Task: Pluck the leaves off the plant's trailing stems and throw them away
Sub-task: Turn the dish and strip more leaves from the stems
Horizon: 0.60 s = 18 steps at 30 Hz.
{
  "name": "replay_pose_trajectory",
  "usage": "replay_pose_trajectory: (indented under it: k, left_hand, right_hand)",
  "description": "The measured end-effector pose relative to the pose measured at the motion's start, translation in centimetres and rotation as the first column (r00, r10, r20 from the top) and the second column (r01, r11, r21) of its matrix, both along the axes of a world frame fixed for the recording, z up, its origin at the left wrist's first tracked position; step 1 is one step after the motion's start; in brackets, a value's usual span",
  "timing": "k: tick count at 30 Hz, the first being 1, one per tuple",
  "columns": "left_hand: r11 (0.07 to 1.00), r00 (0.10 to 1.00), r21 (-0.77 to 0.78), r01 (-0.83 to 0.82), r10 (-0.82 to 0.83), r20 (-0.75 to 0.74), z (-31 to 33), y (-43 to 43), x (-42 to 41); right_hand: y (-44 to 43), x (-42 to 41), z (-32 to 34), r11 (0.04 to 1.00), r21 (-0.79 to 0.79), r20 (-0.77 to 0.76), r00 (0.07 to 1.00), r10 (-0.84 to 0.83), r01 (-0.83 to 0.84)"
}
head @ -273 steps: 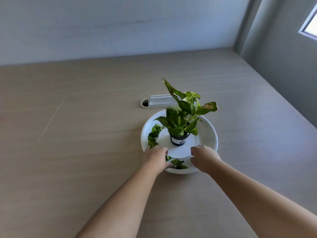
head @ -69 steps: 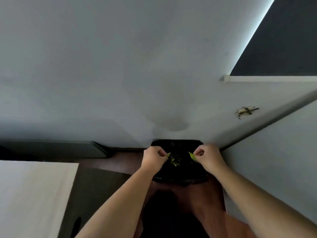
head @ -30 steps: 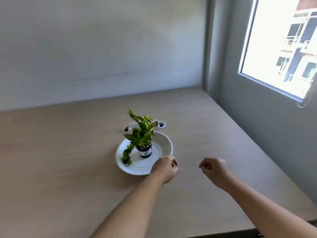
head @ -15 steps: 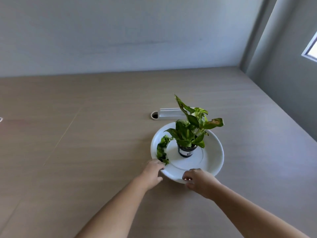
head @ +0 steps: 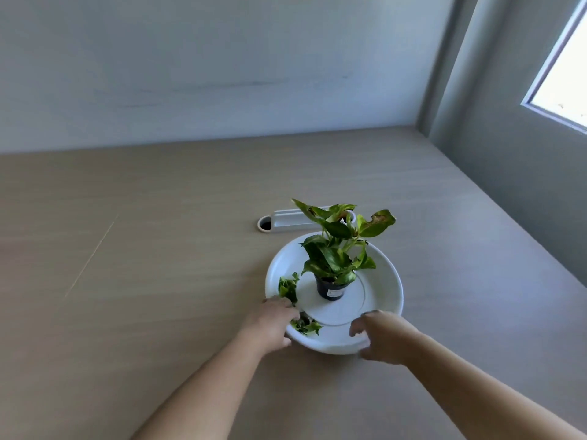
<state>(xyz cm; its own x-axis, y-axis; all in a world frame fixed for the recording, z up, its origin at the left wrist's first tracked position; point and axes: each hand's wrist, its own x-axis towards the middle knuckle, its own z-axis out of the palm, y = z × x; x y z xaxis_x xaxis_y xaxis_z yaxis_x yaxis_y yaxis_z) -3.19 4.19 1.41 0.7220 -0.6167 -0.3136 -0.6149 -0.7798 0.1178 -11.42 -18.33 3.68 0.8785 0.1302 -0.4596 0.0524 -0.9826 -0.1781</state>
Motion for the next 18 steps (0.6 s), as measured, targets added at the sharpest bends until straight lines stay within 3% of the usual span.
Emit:
replay_pose_trajectory:
  k: [4, 9, 13, 15, 18]
  left_hand:
    - [0.999, 1.0, 0.024, -0.027, 0.028, -0.009, -0.4, 0.4, 0.4]
    - [0.999, 0.999, -0.032, -0.035, 0.035, -0.002, -0.7, -0.8, -1.9]
    - [0.996, 0.999, -0.088, -0.028, 0.03, 0.02, -1.7, -2.7, -4.2]
    - [0.987, 0.995, -0.128, -0.096, 0.092, -0.031, -1.6, -2.3, -3.9]
    - [0.989, 0.991, -0.067, -0.13, 0.128, -0.029, -0.7, -0.5, -2.5]
  right_hand:
    - [2.0, -0.6, -1.1, 0.998, 0.027, 0.021, 0.998, 0.052, -0.053]
    - [-1.2, -0.4, -0.8, 0.992, -0.068, -0.002, 0.994, 0.105, -0.105]
    - [-3.3, -0.3, -0.9, 0.973, -0.197, 0.074, 0.988, 0.137, -0.121]
    - [-2.8, -0.5, -0.9, 0.979, -0.164, 0.087, 0.987, 0.137, -0.121]
    - [-0.6, -0.9, -1.5, 0.992, -0.03, 0.071, 0.989, 0.128, -0.126]
